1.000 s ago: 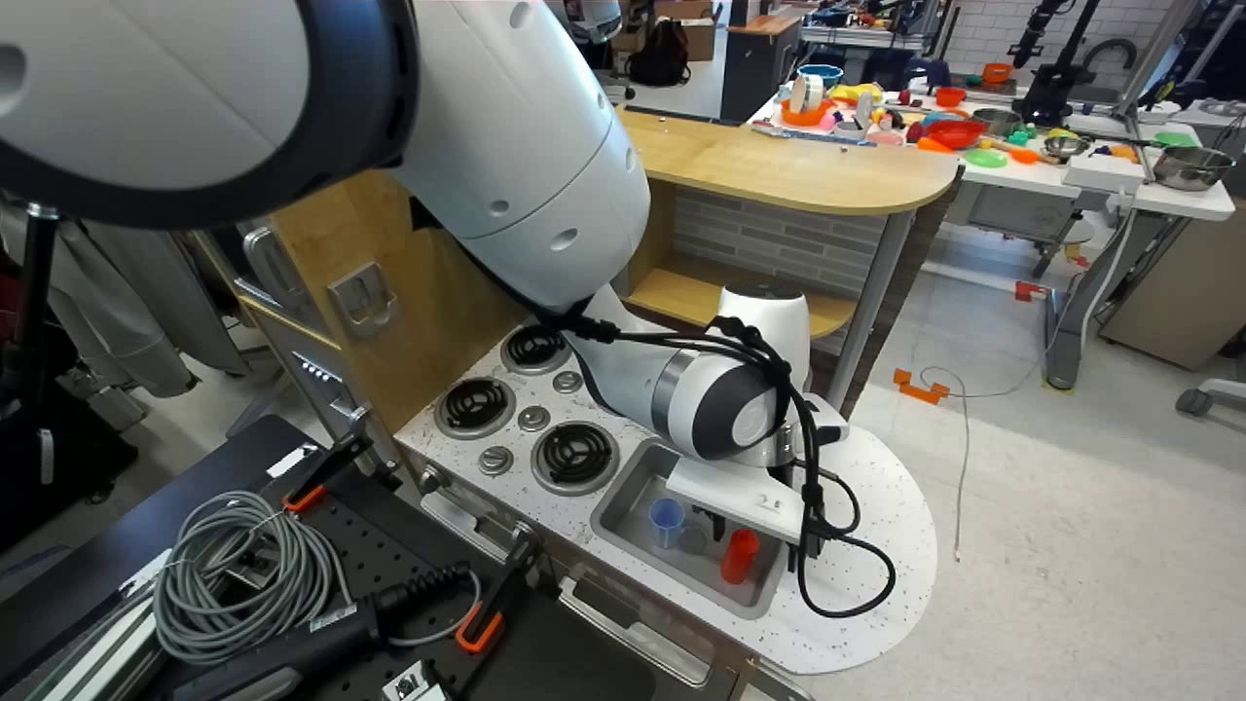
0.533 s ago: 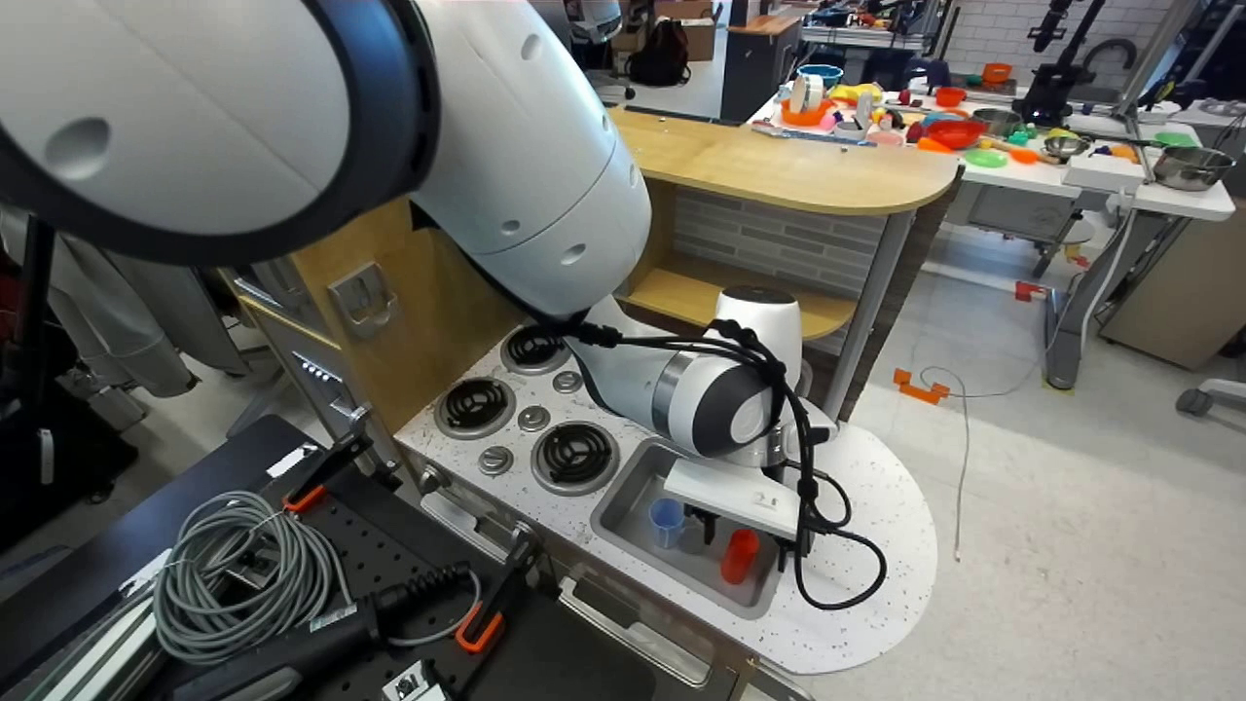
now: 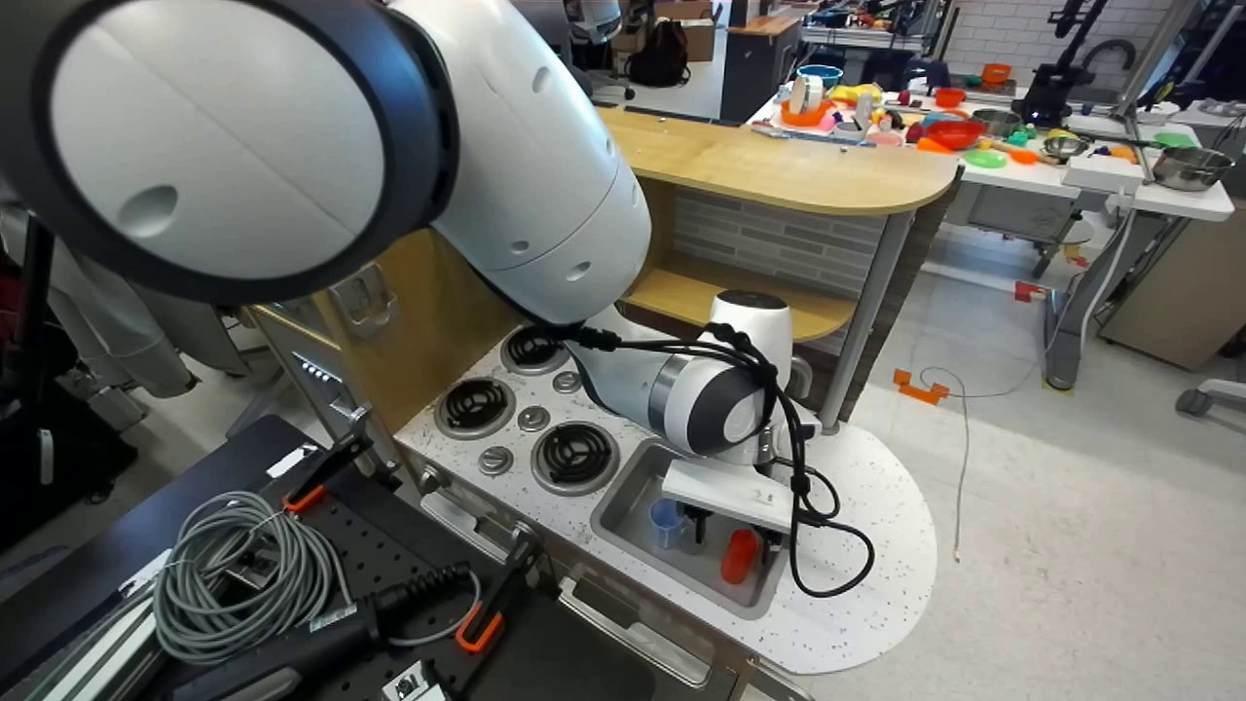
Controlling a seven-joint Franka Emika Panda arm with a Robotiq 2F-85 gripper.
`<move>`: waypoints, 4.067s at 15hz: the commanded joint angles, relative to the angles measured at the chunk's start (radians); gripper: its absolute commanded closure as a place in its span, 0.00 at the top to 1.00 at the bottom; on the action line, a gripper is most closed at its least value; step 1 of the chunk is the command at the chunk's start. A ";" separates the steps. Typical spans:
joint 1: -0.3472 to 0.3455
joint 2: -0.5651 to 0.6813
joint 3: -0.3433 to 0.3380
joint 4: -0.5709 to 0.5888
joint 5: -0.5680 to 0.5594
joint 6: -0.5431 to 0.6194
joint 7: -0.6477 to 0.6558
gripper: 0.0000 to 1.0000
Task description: Move the red sauce bottle from the sink to the counter
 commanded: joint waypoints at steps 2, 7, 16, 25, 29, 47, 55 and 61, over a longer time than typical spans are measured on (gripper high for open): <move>-0.030 0.041 0.021 0.083 -0.029 -0.069 -0.007 0.49; -0.040 0.048 0.022 0.111 -0.031 -0.068 -0.021 0.13; -0.156 -0.123 0.072 0.173 0.038 -0.404 -0.115 0.13; -0.227 -0.013 0.054 0.418 0.072 -0.485 -0.025 0.13; -0.223 0.087 0.047 0.502 0.062 -0.481 0.005 0.13; -0.214 -0.004 0.008 0.414 0.013 -0.406 -0.124 1.00; -0.231 -0.248 0.039 0.049 0.028 -0.142 -0.311 1.00; -0.228 -0.264 0.032 0.030 0.016 -0.168 -0.292 1.00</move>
